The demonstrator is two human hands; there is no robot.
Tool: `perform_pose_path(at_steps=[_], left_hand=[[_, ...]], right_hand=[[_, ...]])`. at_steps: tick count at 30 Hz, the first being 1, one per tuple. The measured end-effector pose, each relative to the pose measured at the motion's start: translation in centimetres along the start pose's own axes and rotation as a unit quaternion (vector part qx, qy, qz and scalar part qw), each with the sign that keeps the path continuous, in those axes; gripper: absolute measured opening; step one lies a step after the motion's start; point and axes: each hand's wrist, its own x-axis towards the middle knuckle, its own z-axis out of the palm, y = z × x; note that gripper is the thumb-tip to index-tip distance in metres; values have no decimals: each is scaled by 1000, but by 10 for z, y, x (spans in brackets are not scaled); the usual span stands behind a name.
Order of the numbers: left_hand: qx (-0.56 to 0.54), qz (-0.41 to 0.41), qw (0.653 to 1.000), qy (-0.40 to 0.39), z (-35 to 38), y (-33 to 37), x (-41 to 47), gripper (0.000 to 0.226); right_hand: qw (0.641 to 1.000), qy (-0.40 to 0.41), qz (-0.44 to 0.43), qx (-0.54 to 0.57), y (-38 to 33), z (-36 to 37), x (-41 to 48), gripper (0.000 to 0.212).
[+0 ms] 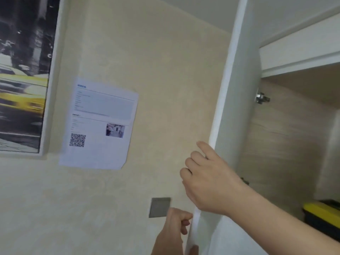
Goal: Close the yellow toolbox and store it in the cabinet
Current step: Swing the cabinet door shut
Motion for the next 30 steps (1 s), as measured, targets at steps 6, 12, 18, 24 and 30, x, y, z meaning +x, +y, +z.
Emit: perform_pose_path(at_steps=[6,12,18,24,30], left_hand=[[190,365,911,-16,140,-2,-28,41],[188,457,869,27,244,2,-22,63],[185,495,849,20,286,1,1,67],[219,562,798,-17,305,11,22,64],[352,709,610,-28,318,23,54,58]], right_hand=[[996,-72,12,-54,46,-37,-138,13],[979,-179,55,-83,84,-45,-232,22],[970,-219,72,-76,103,-37,-266,17],[971,-206,77,-92,120,-30,-295,13],[967,-211,95,-107,134,-20,-319,14]])
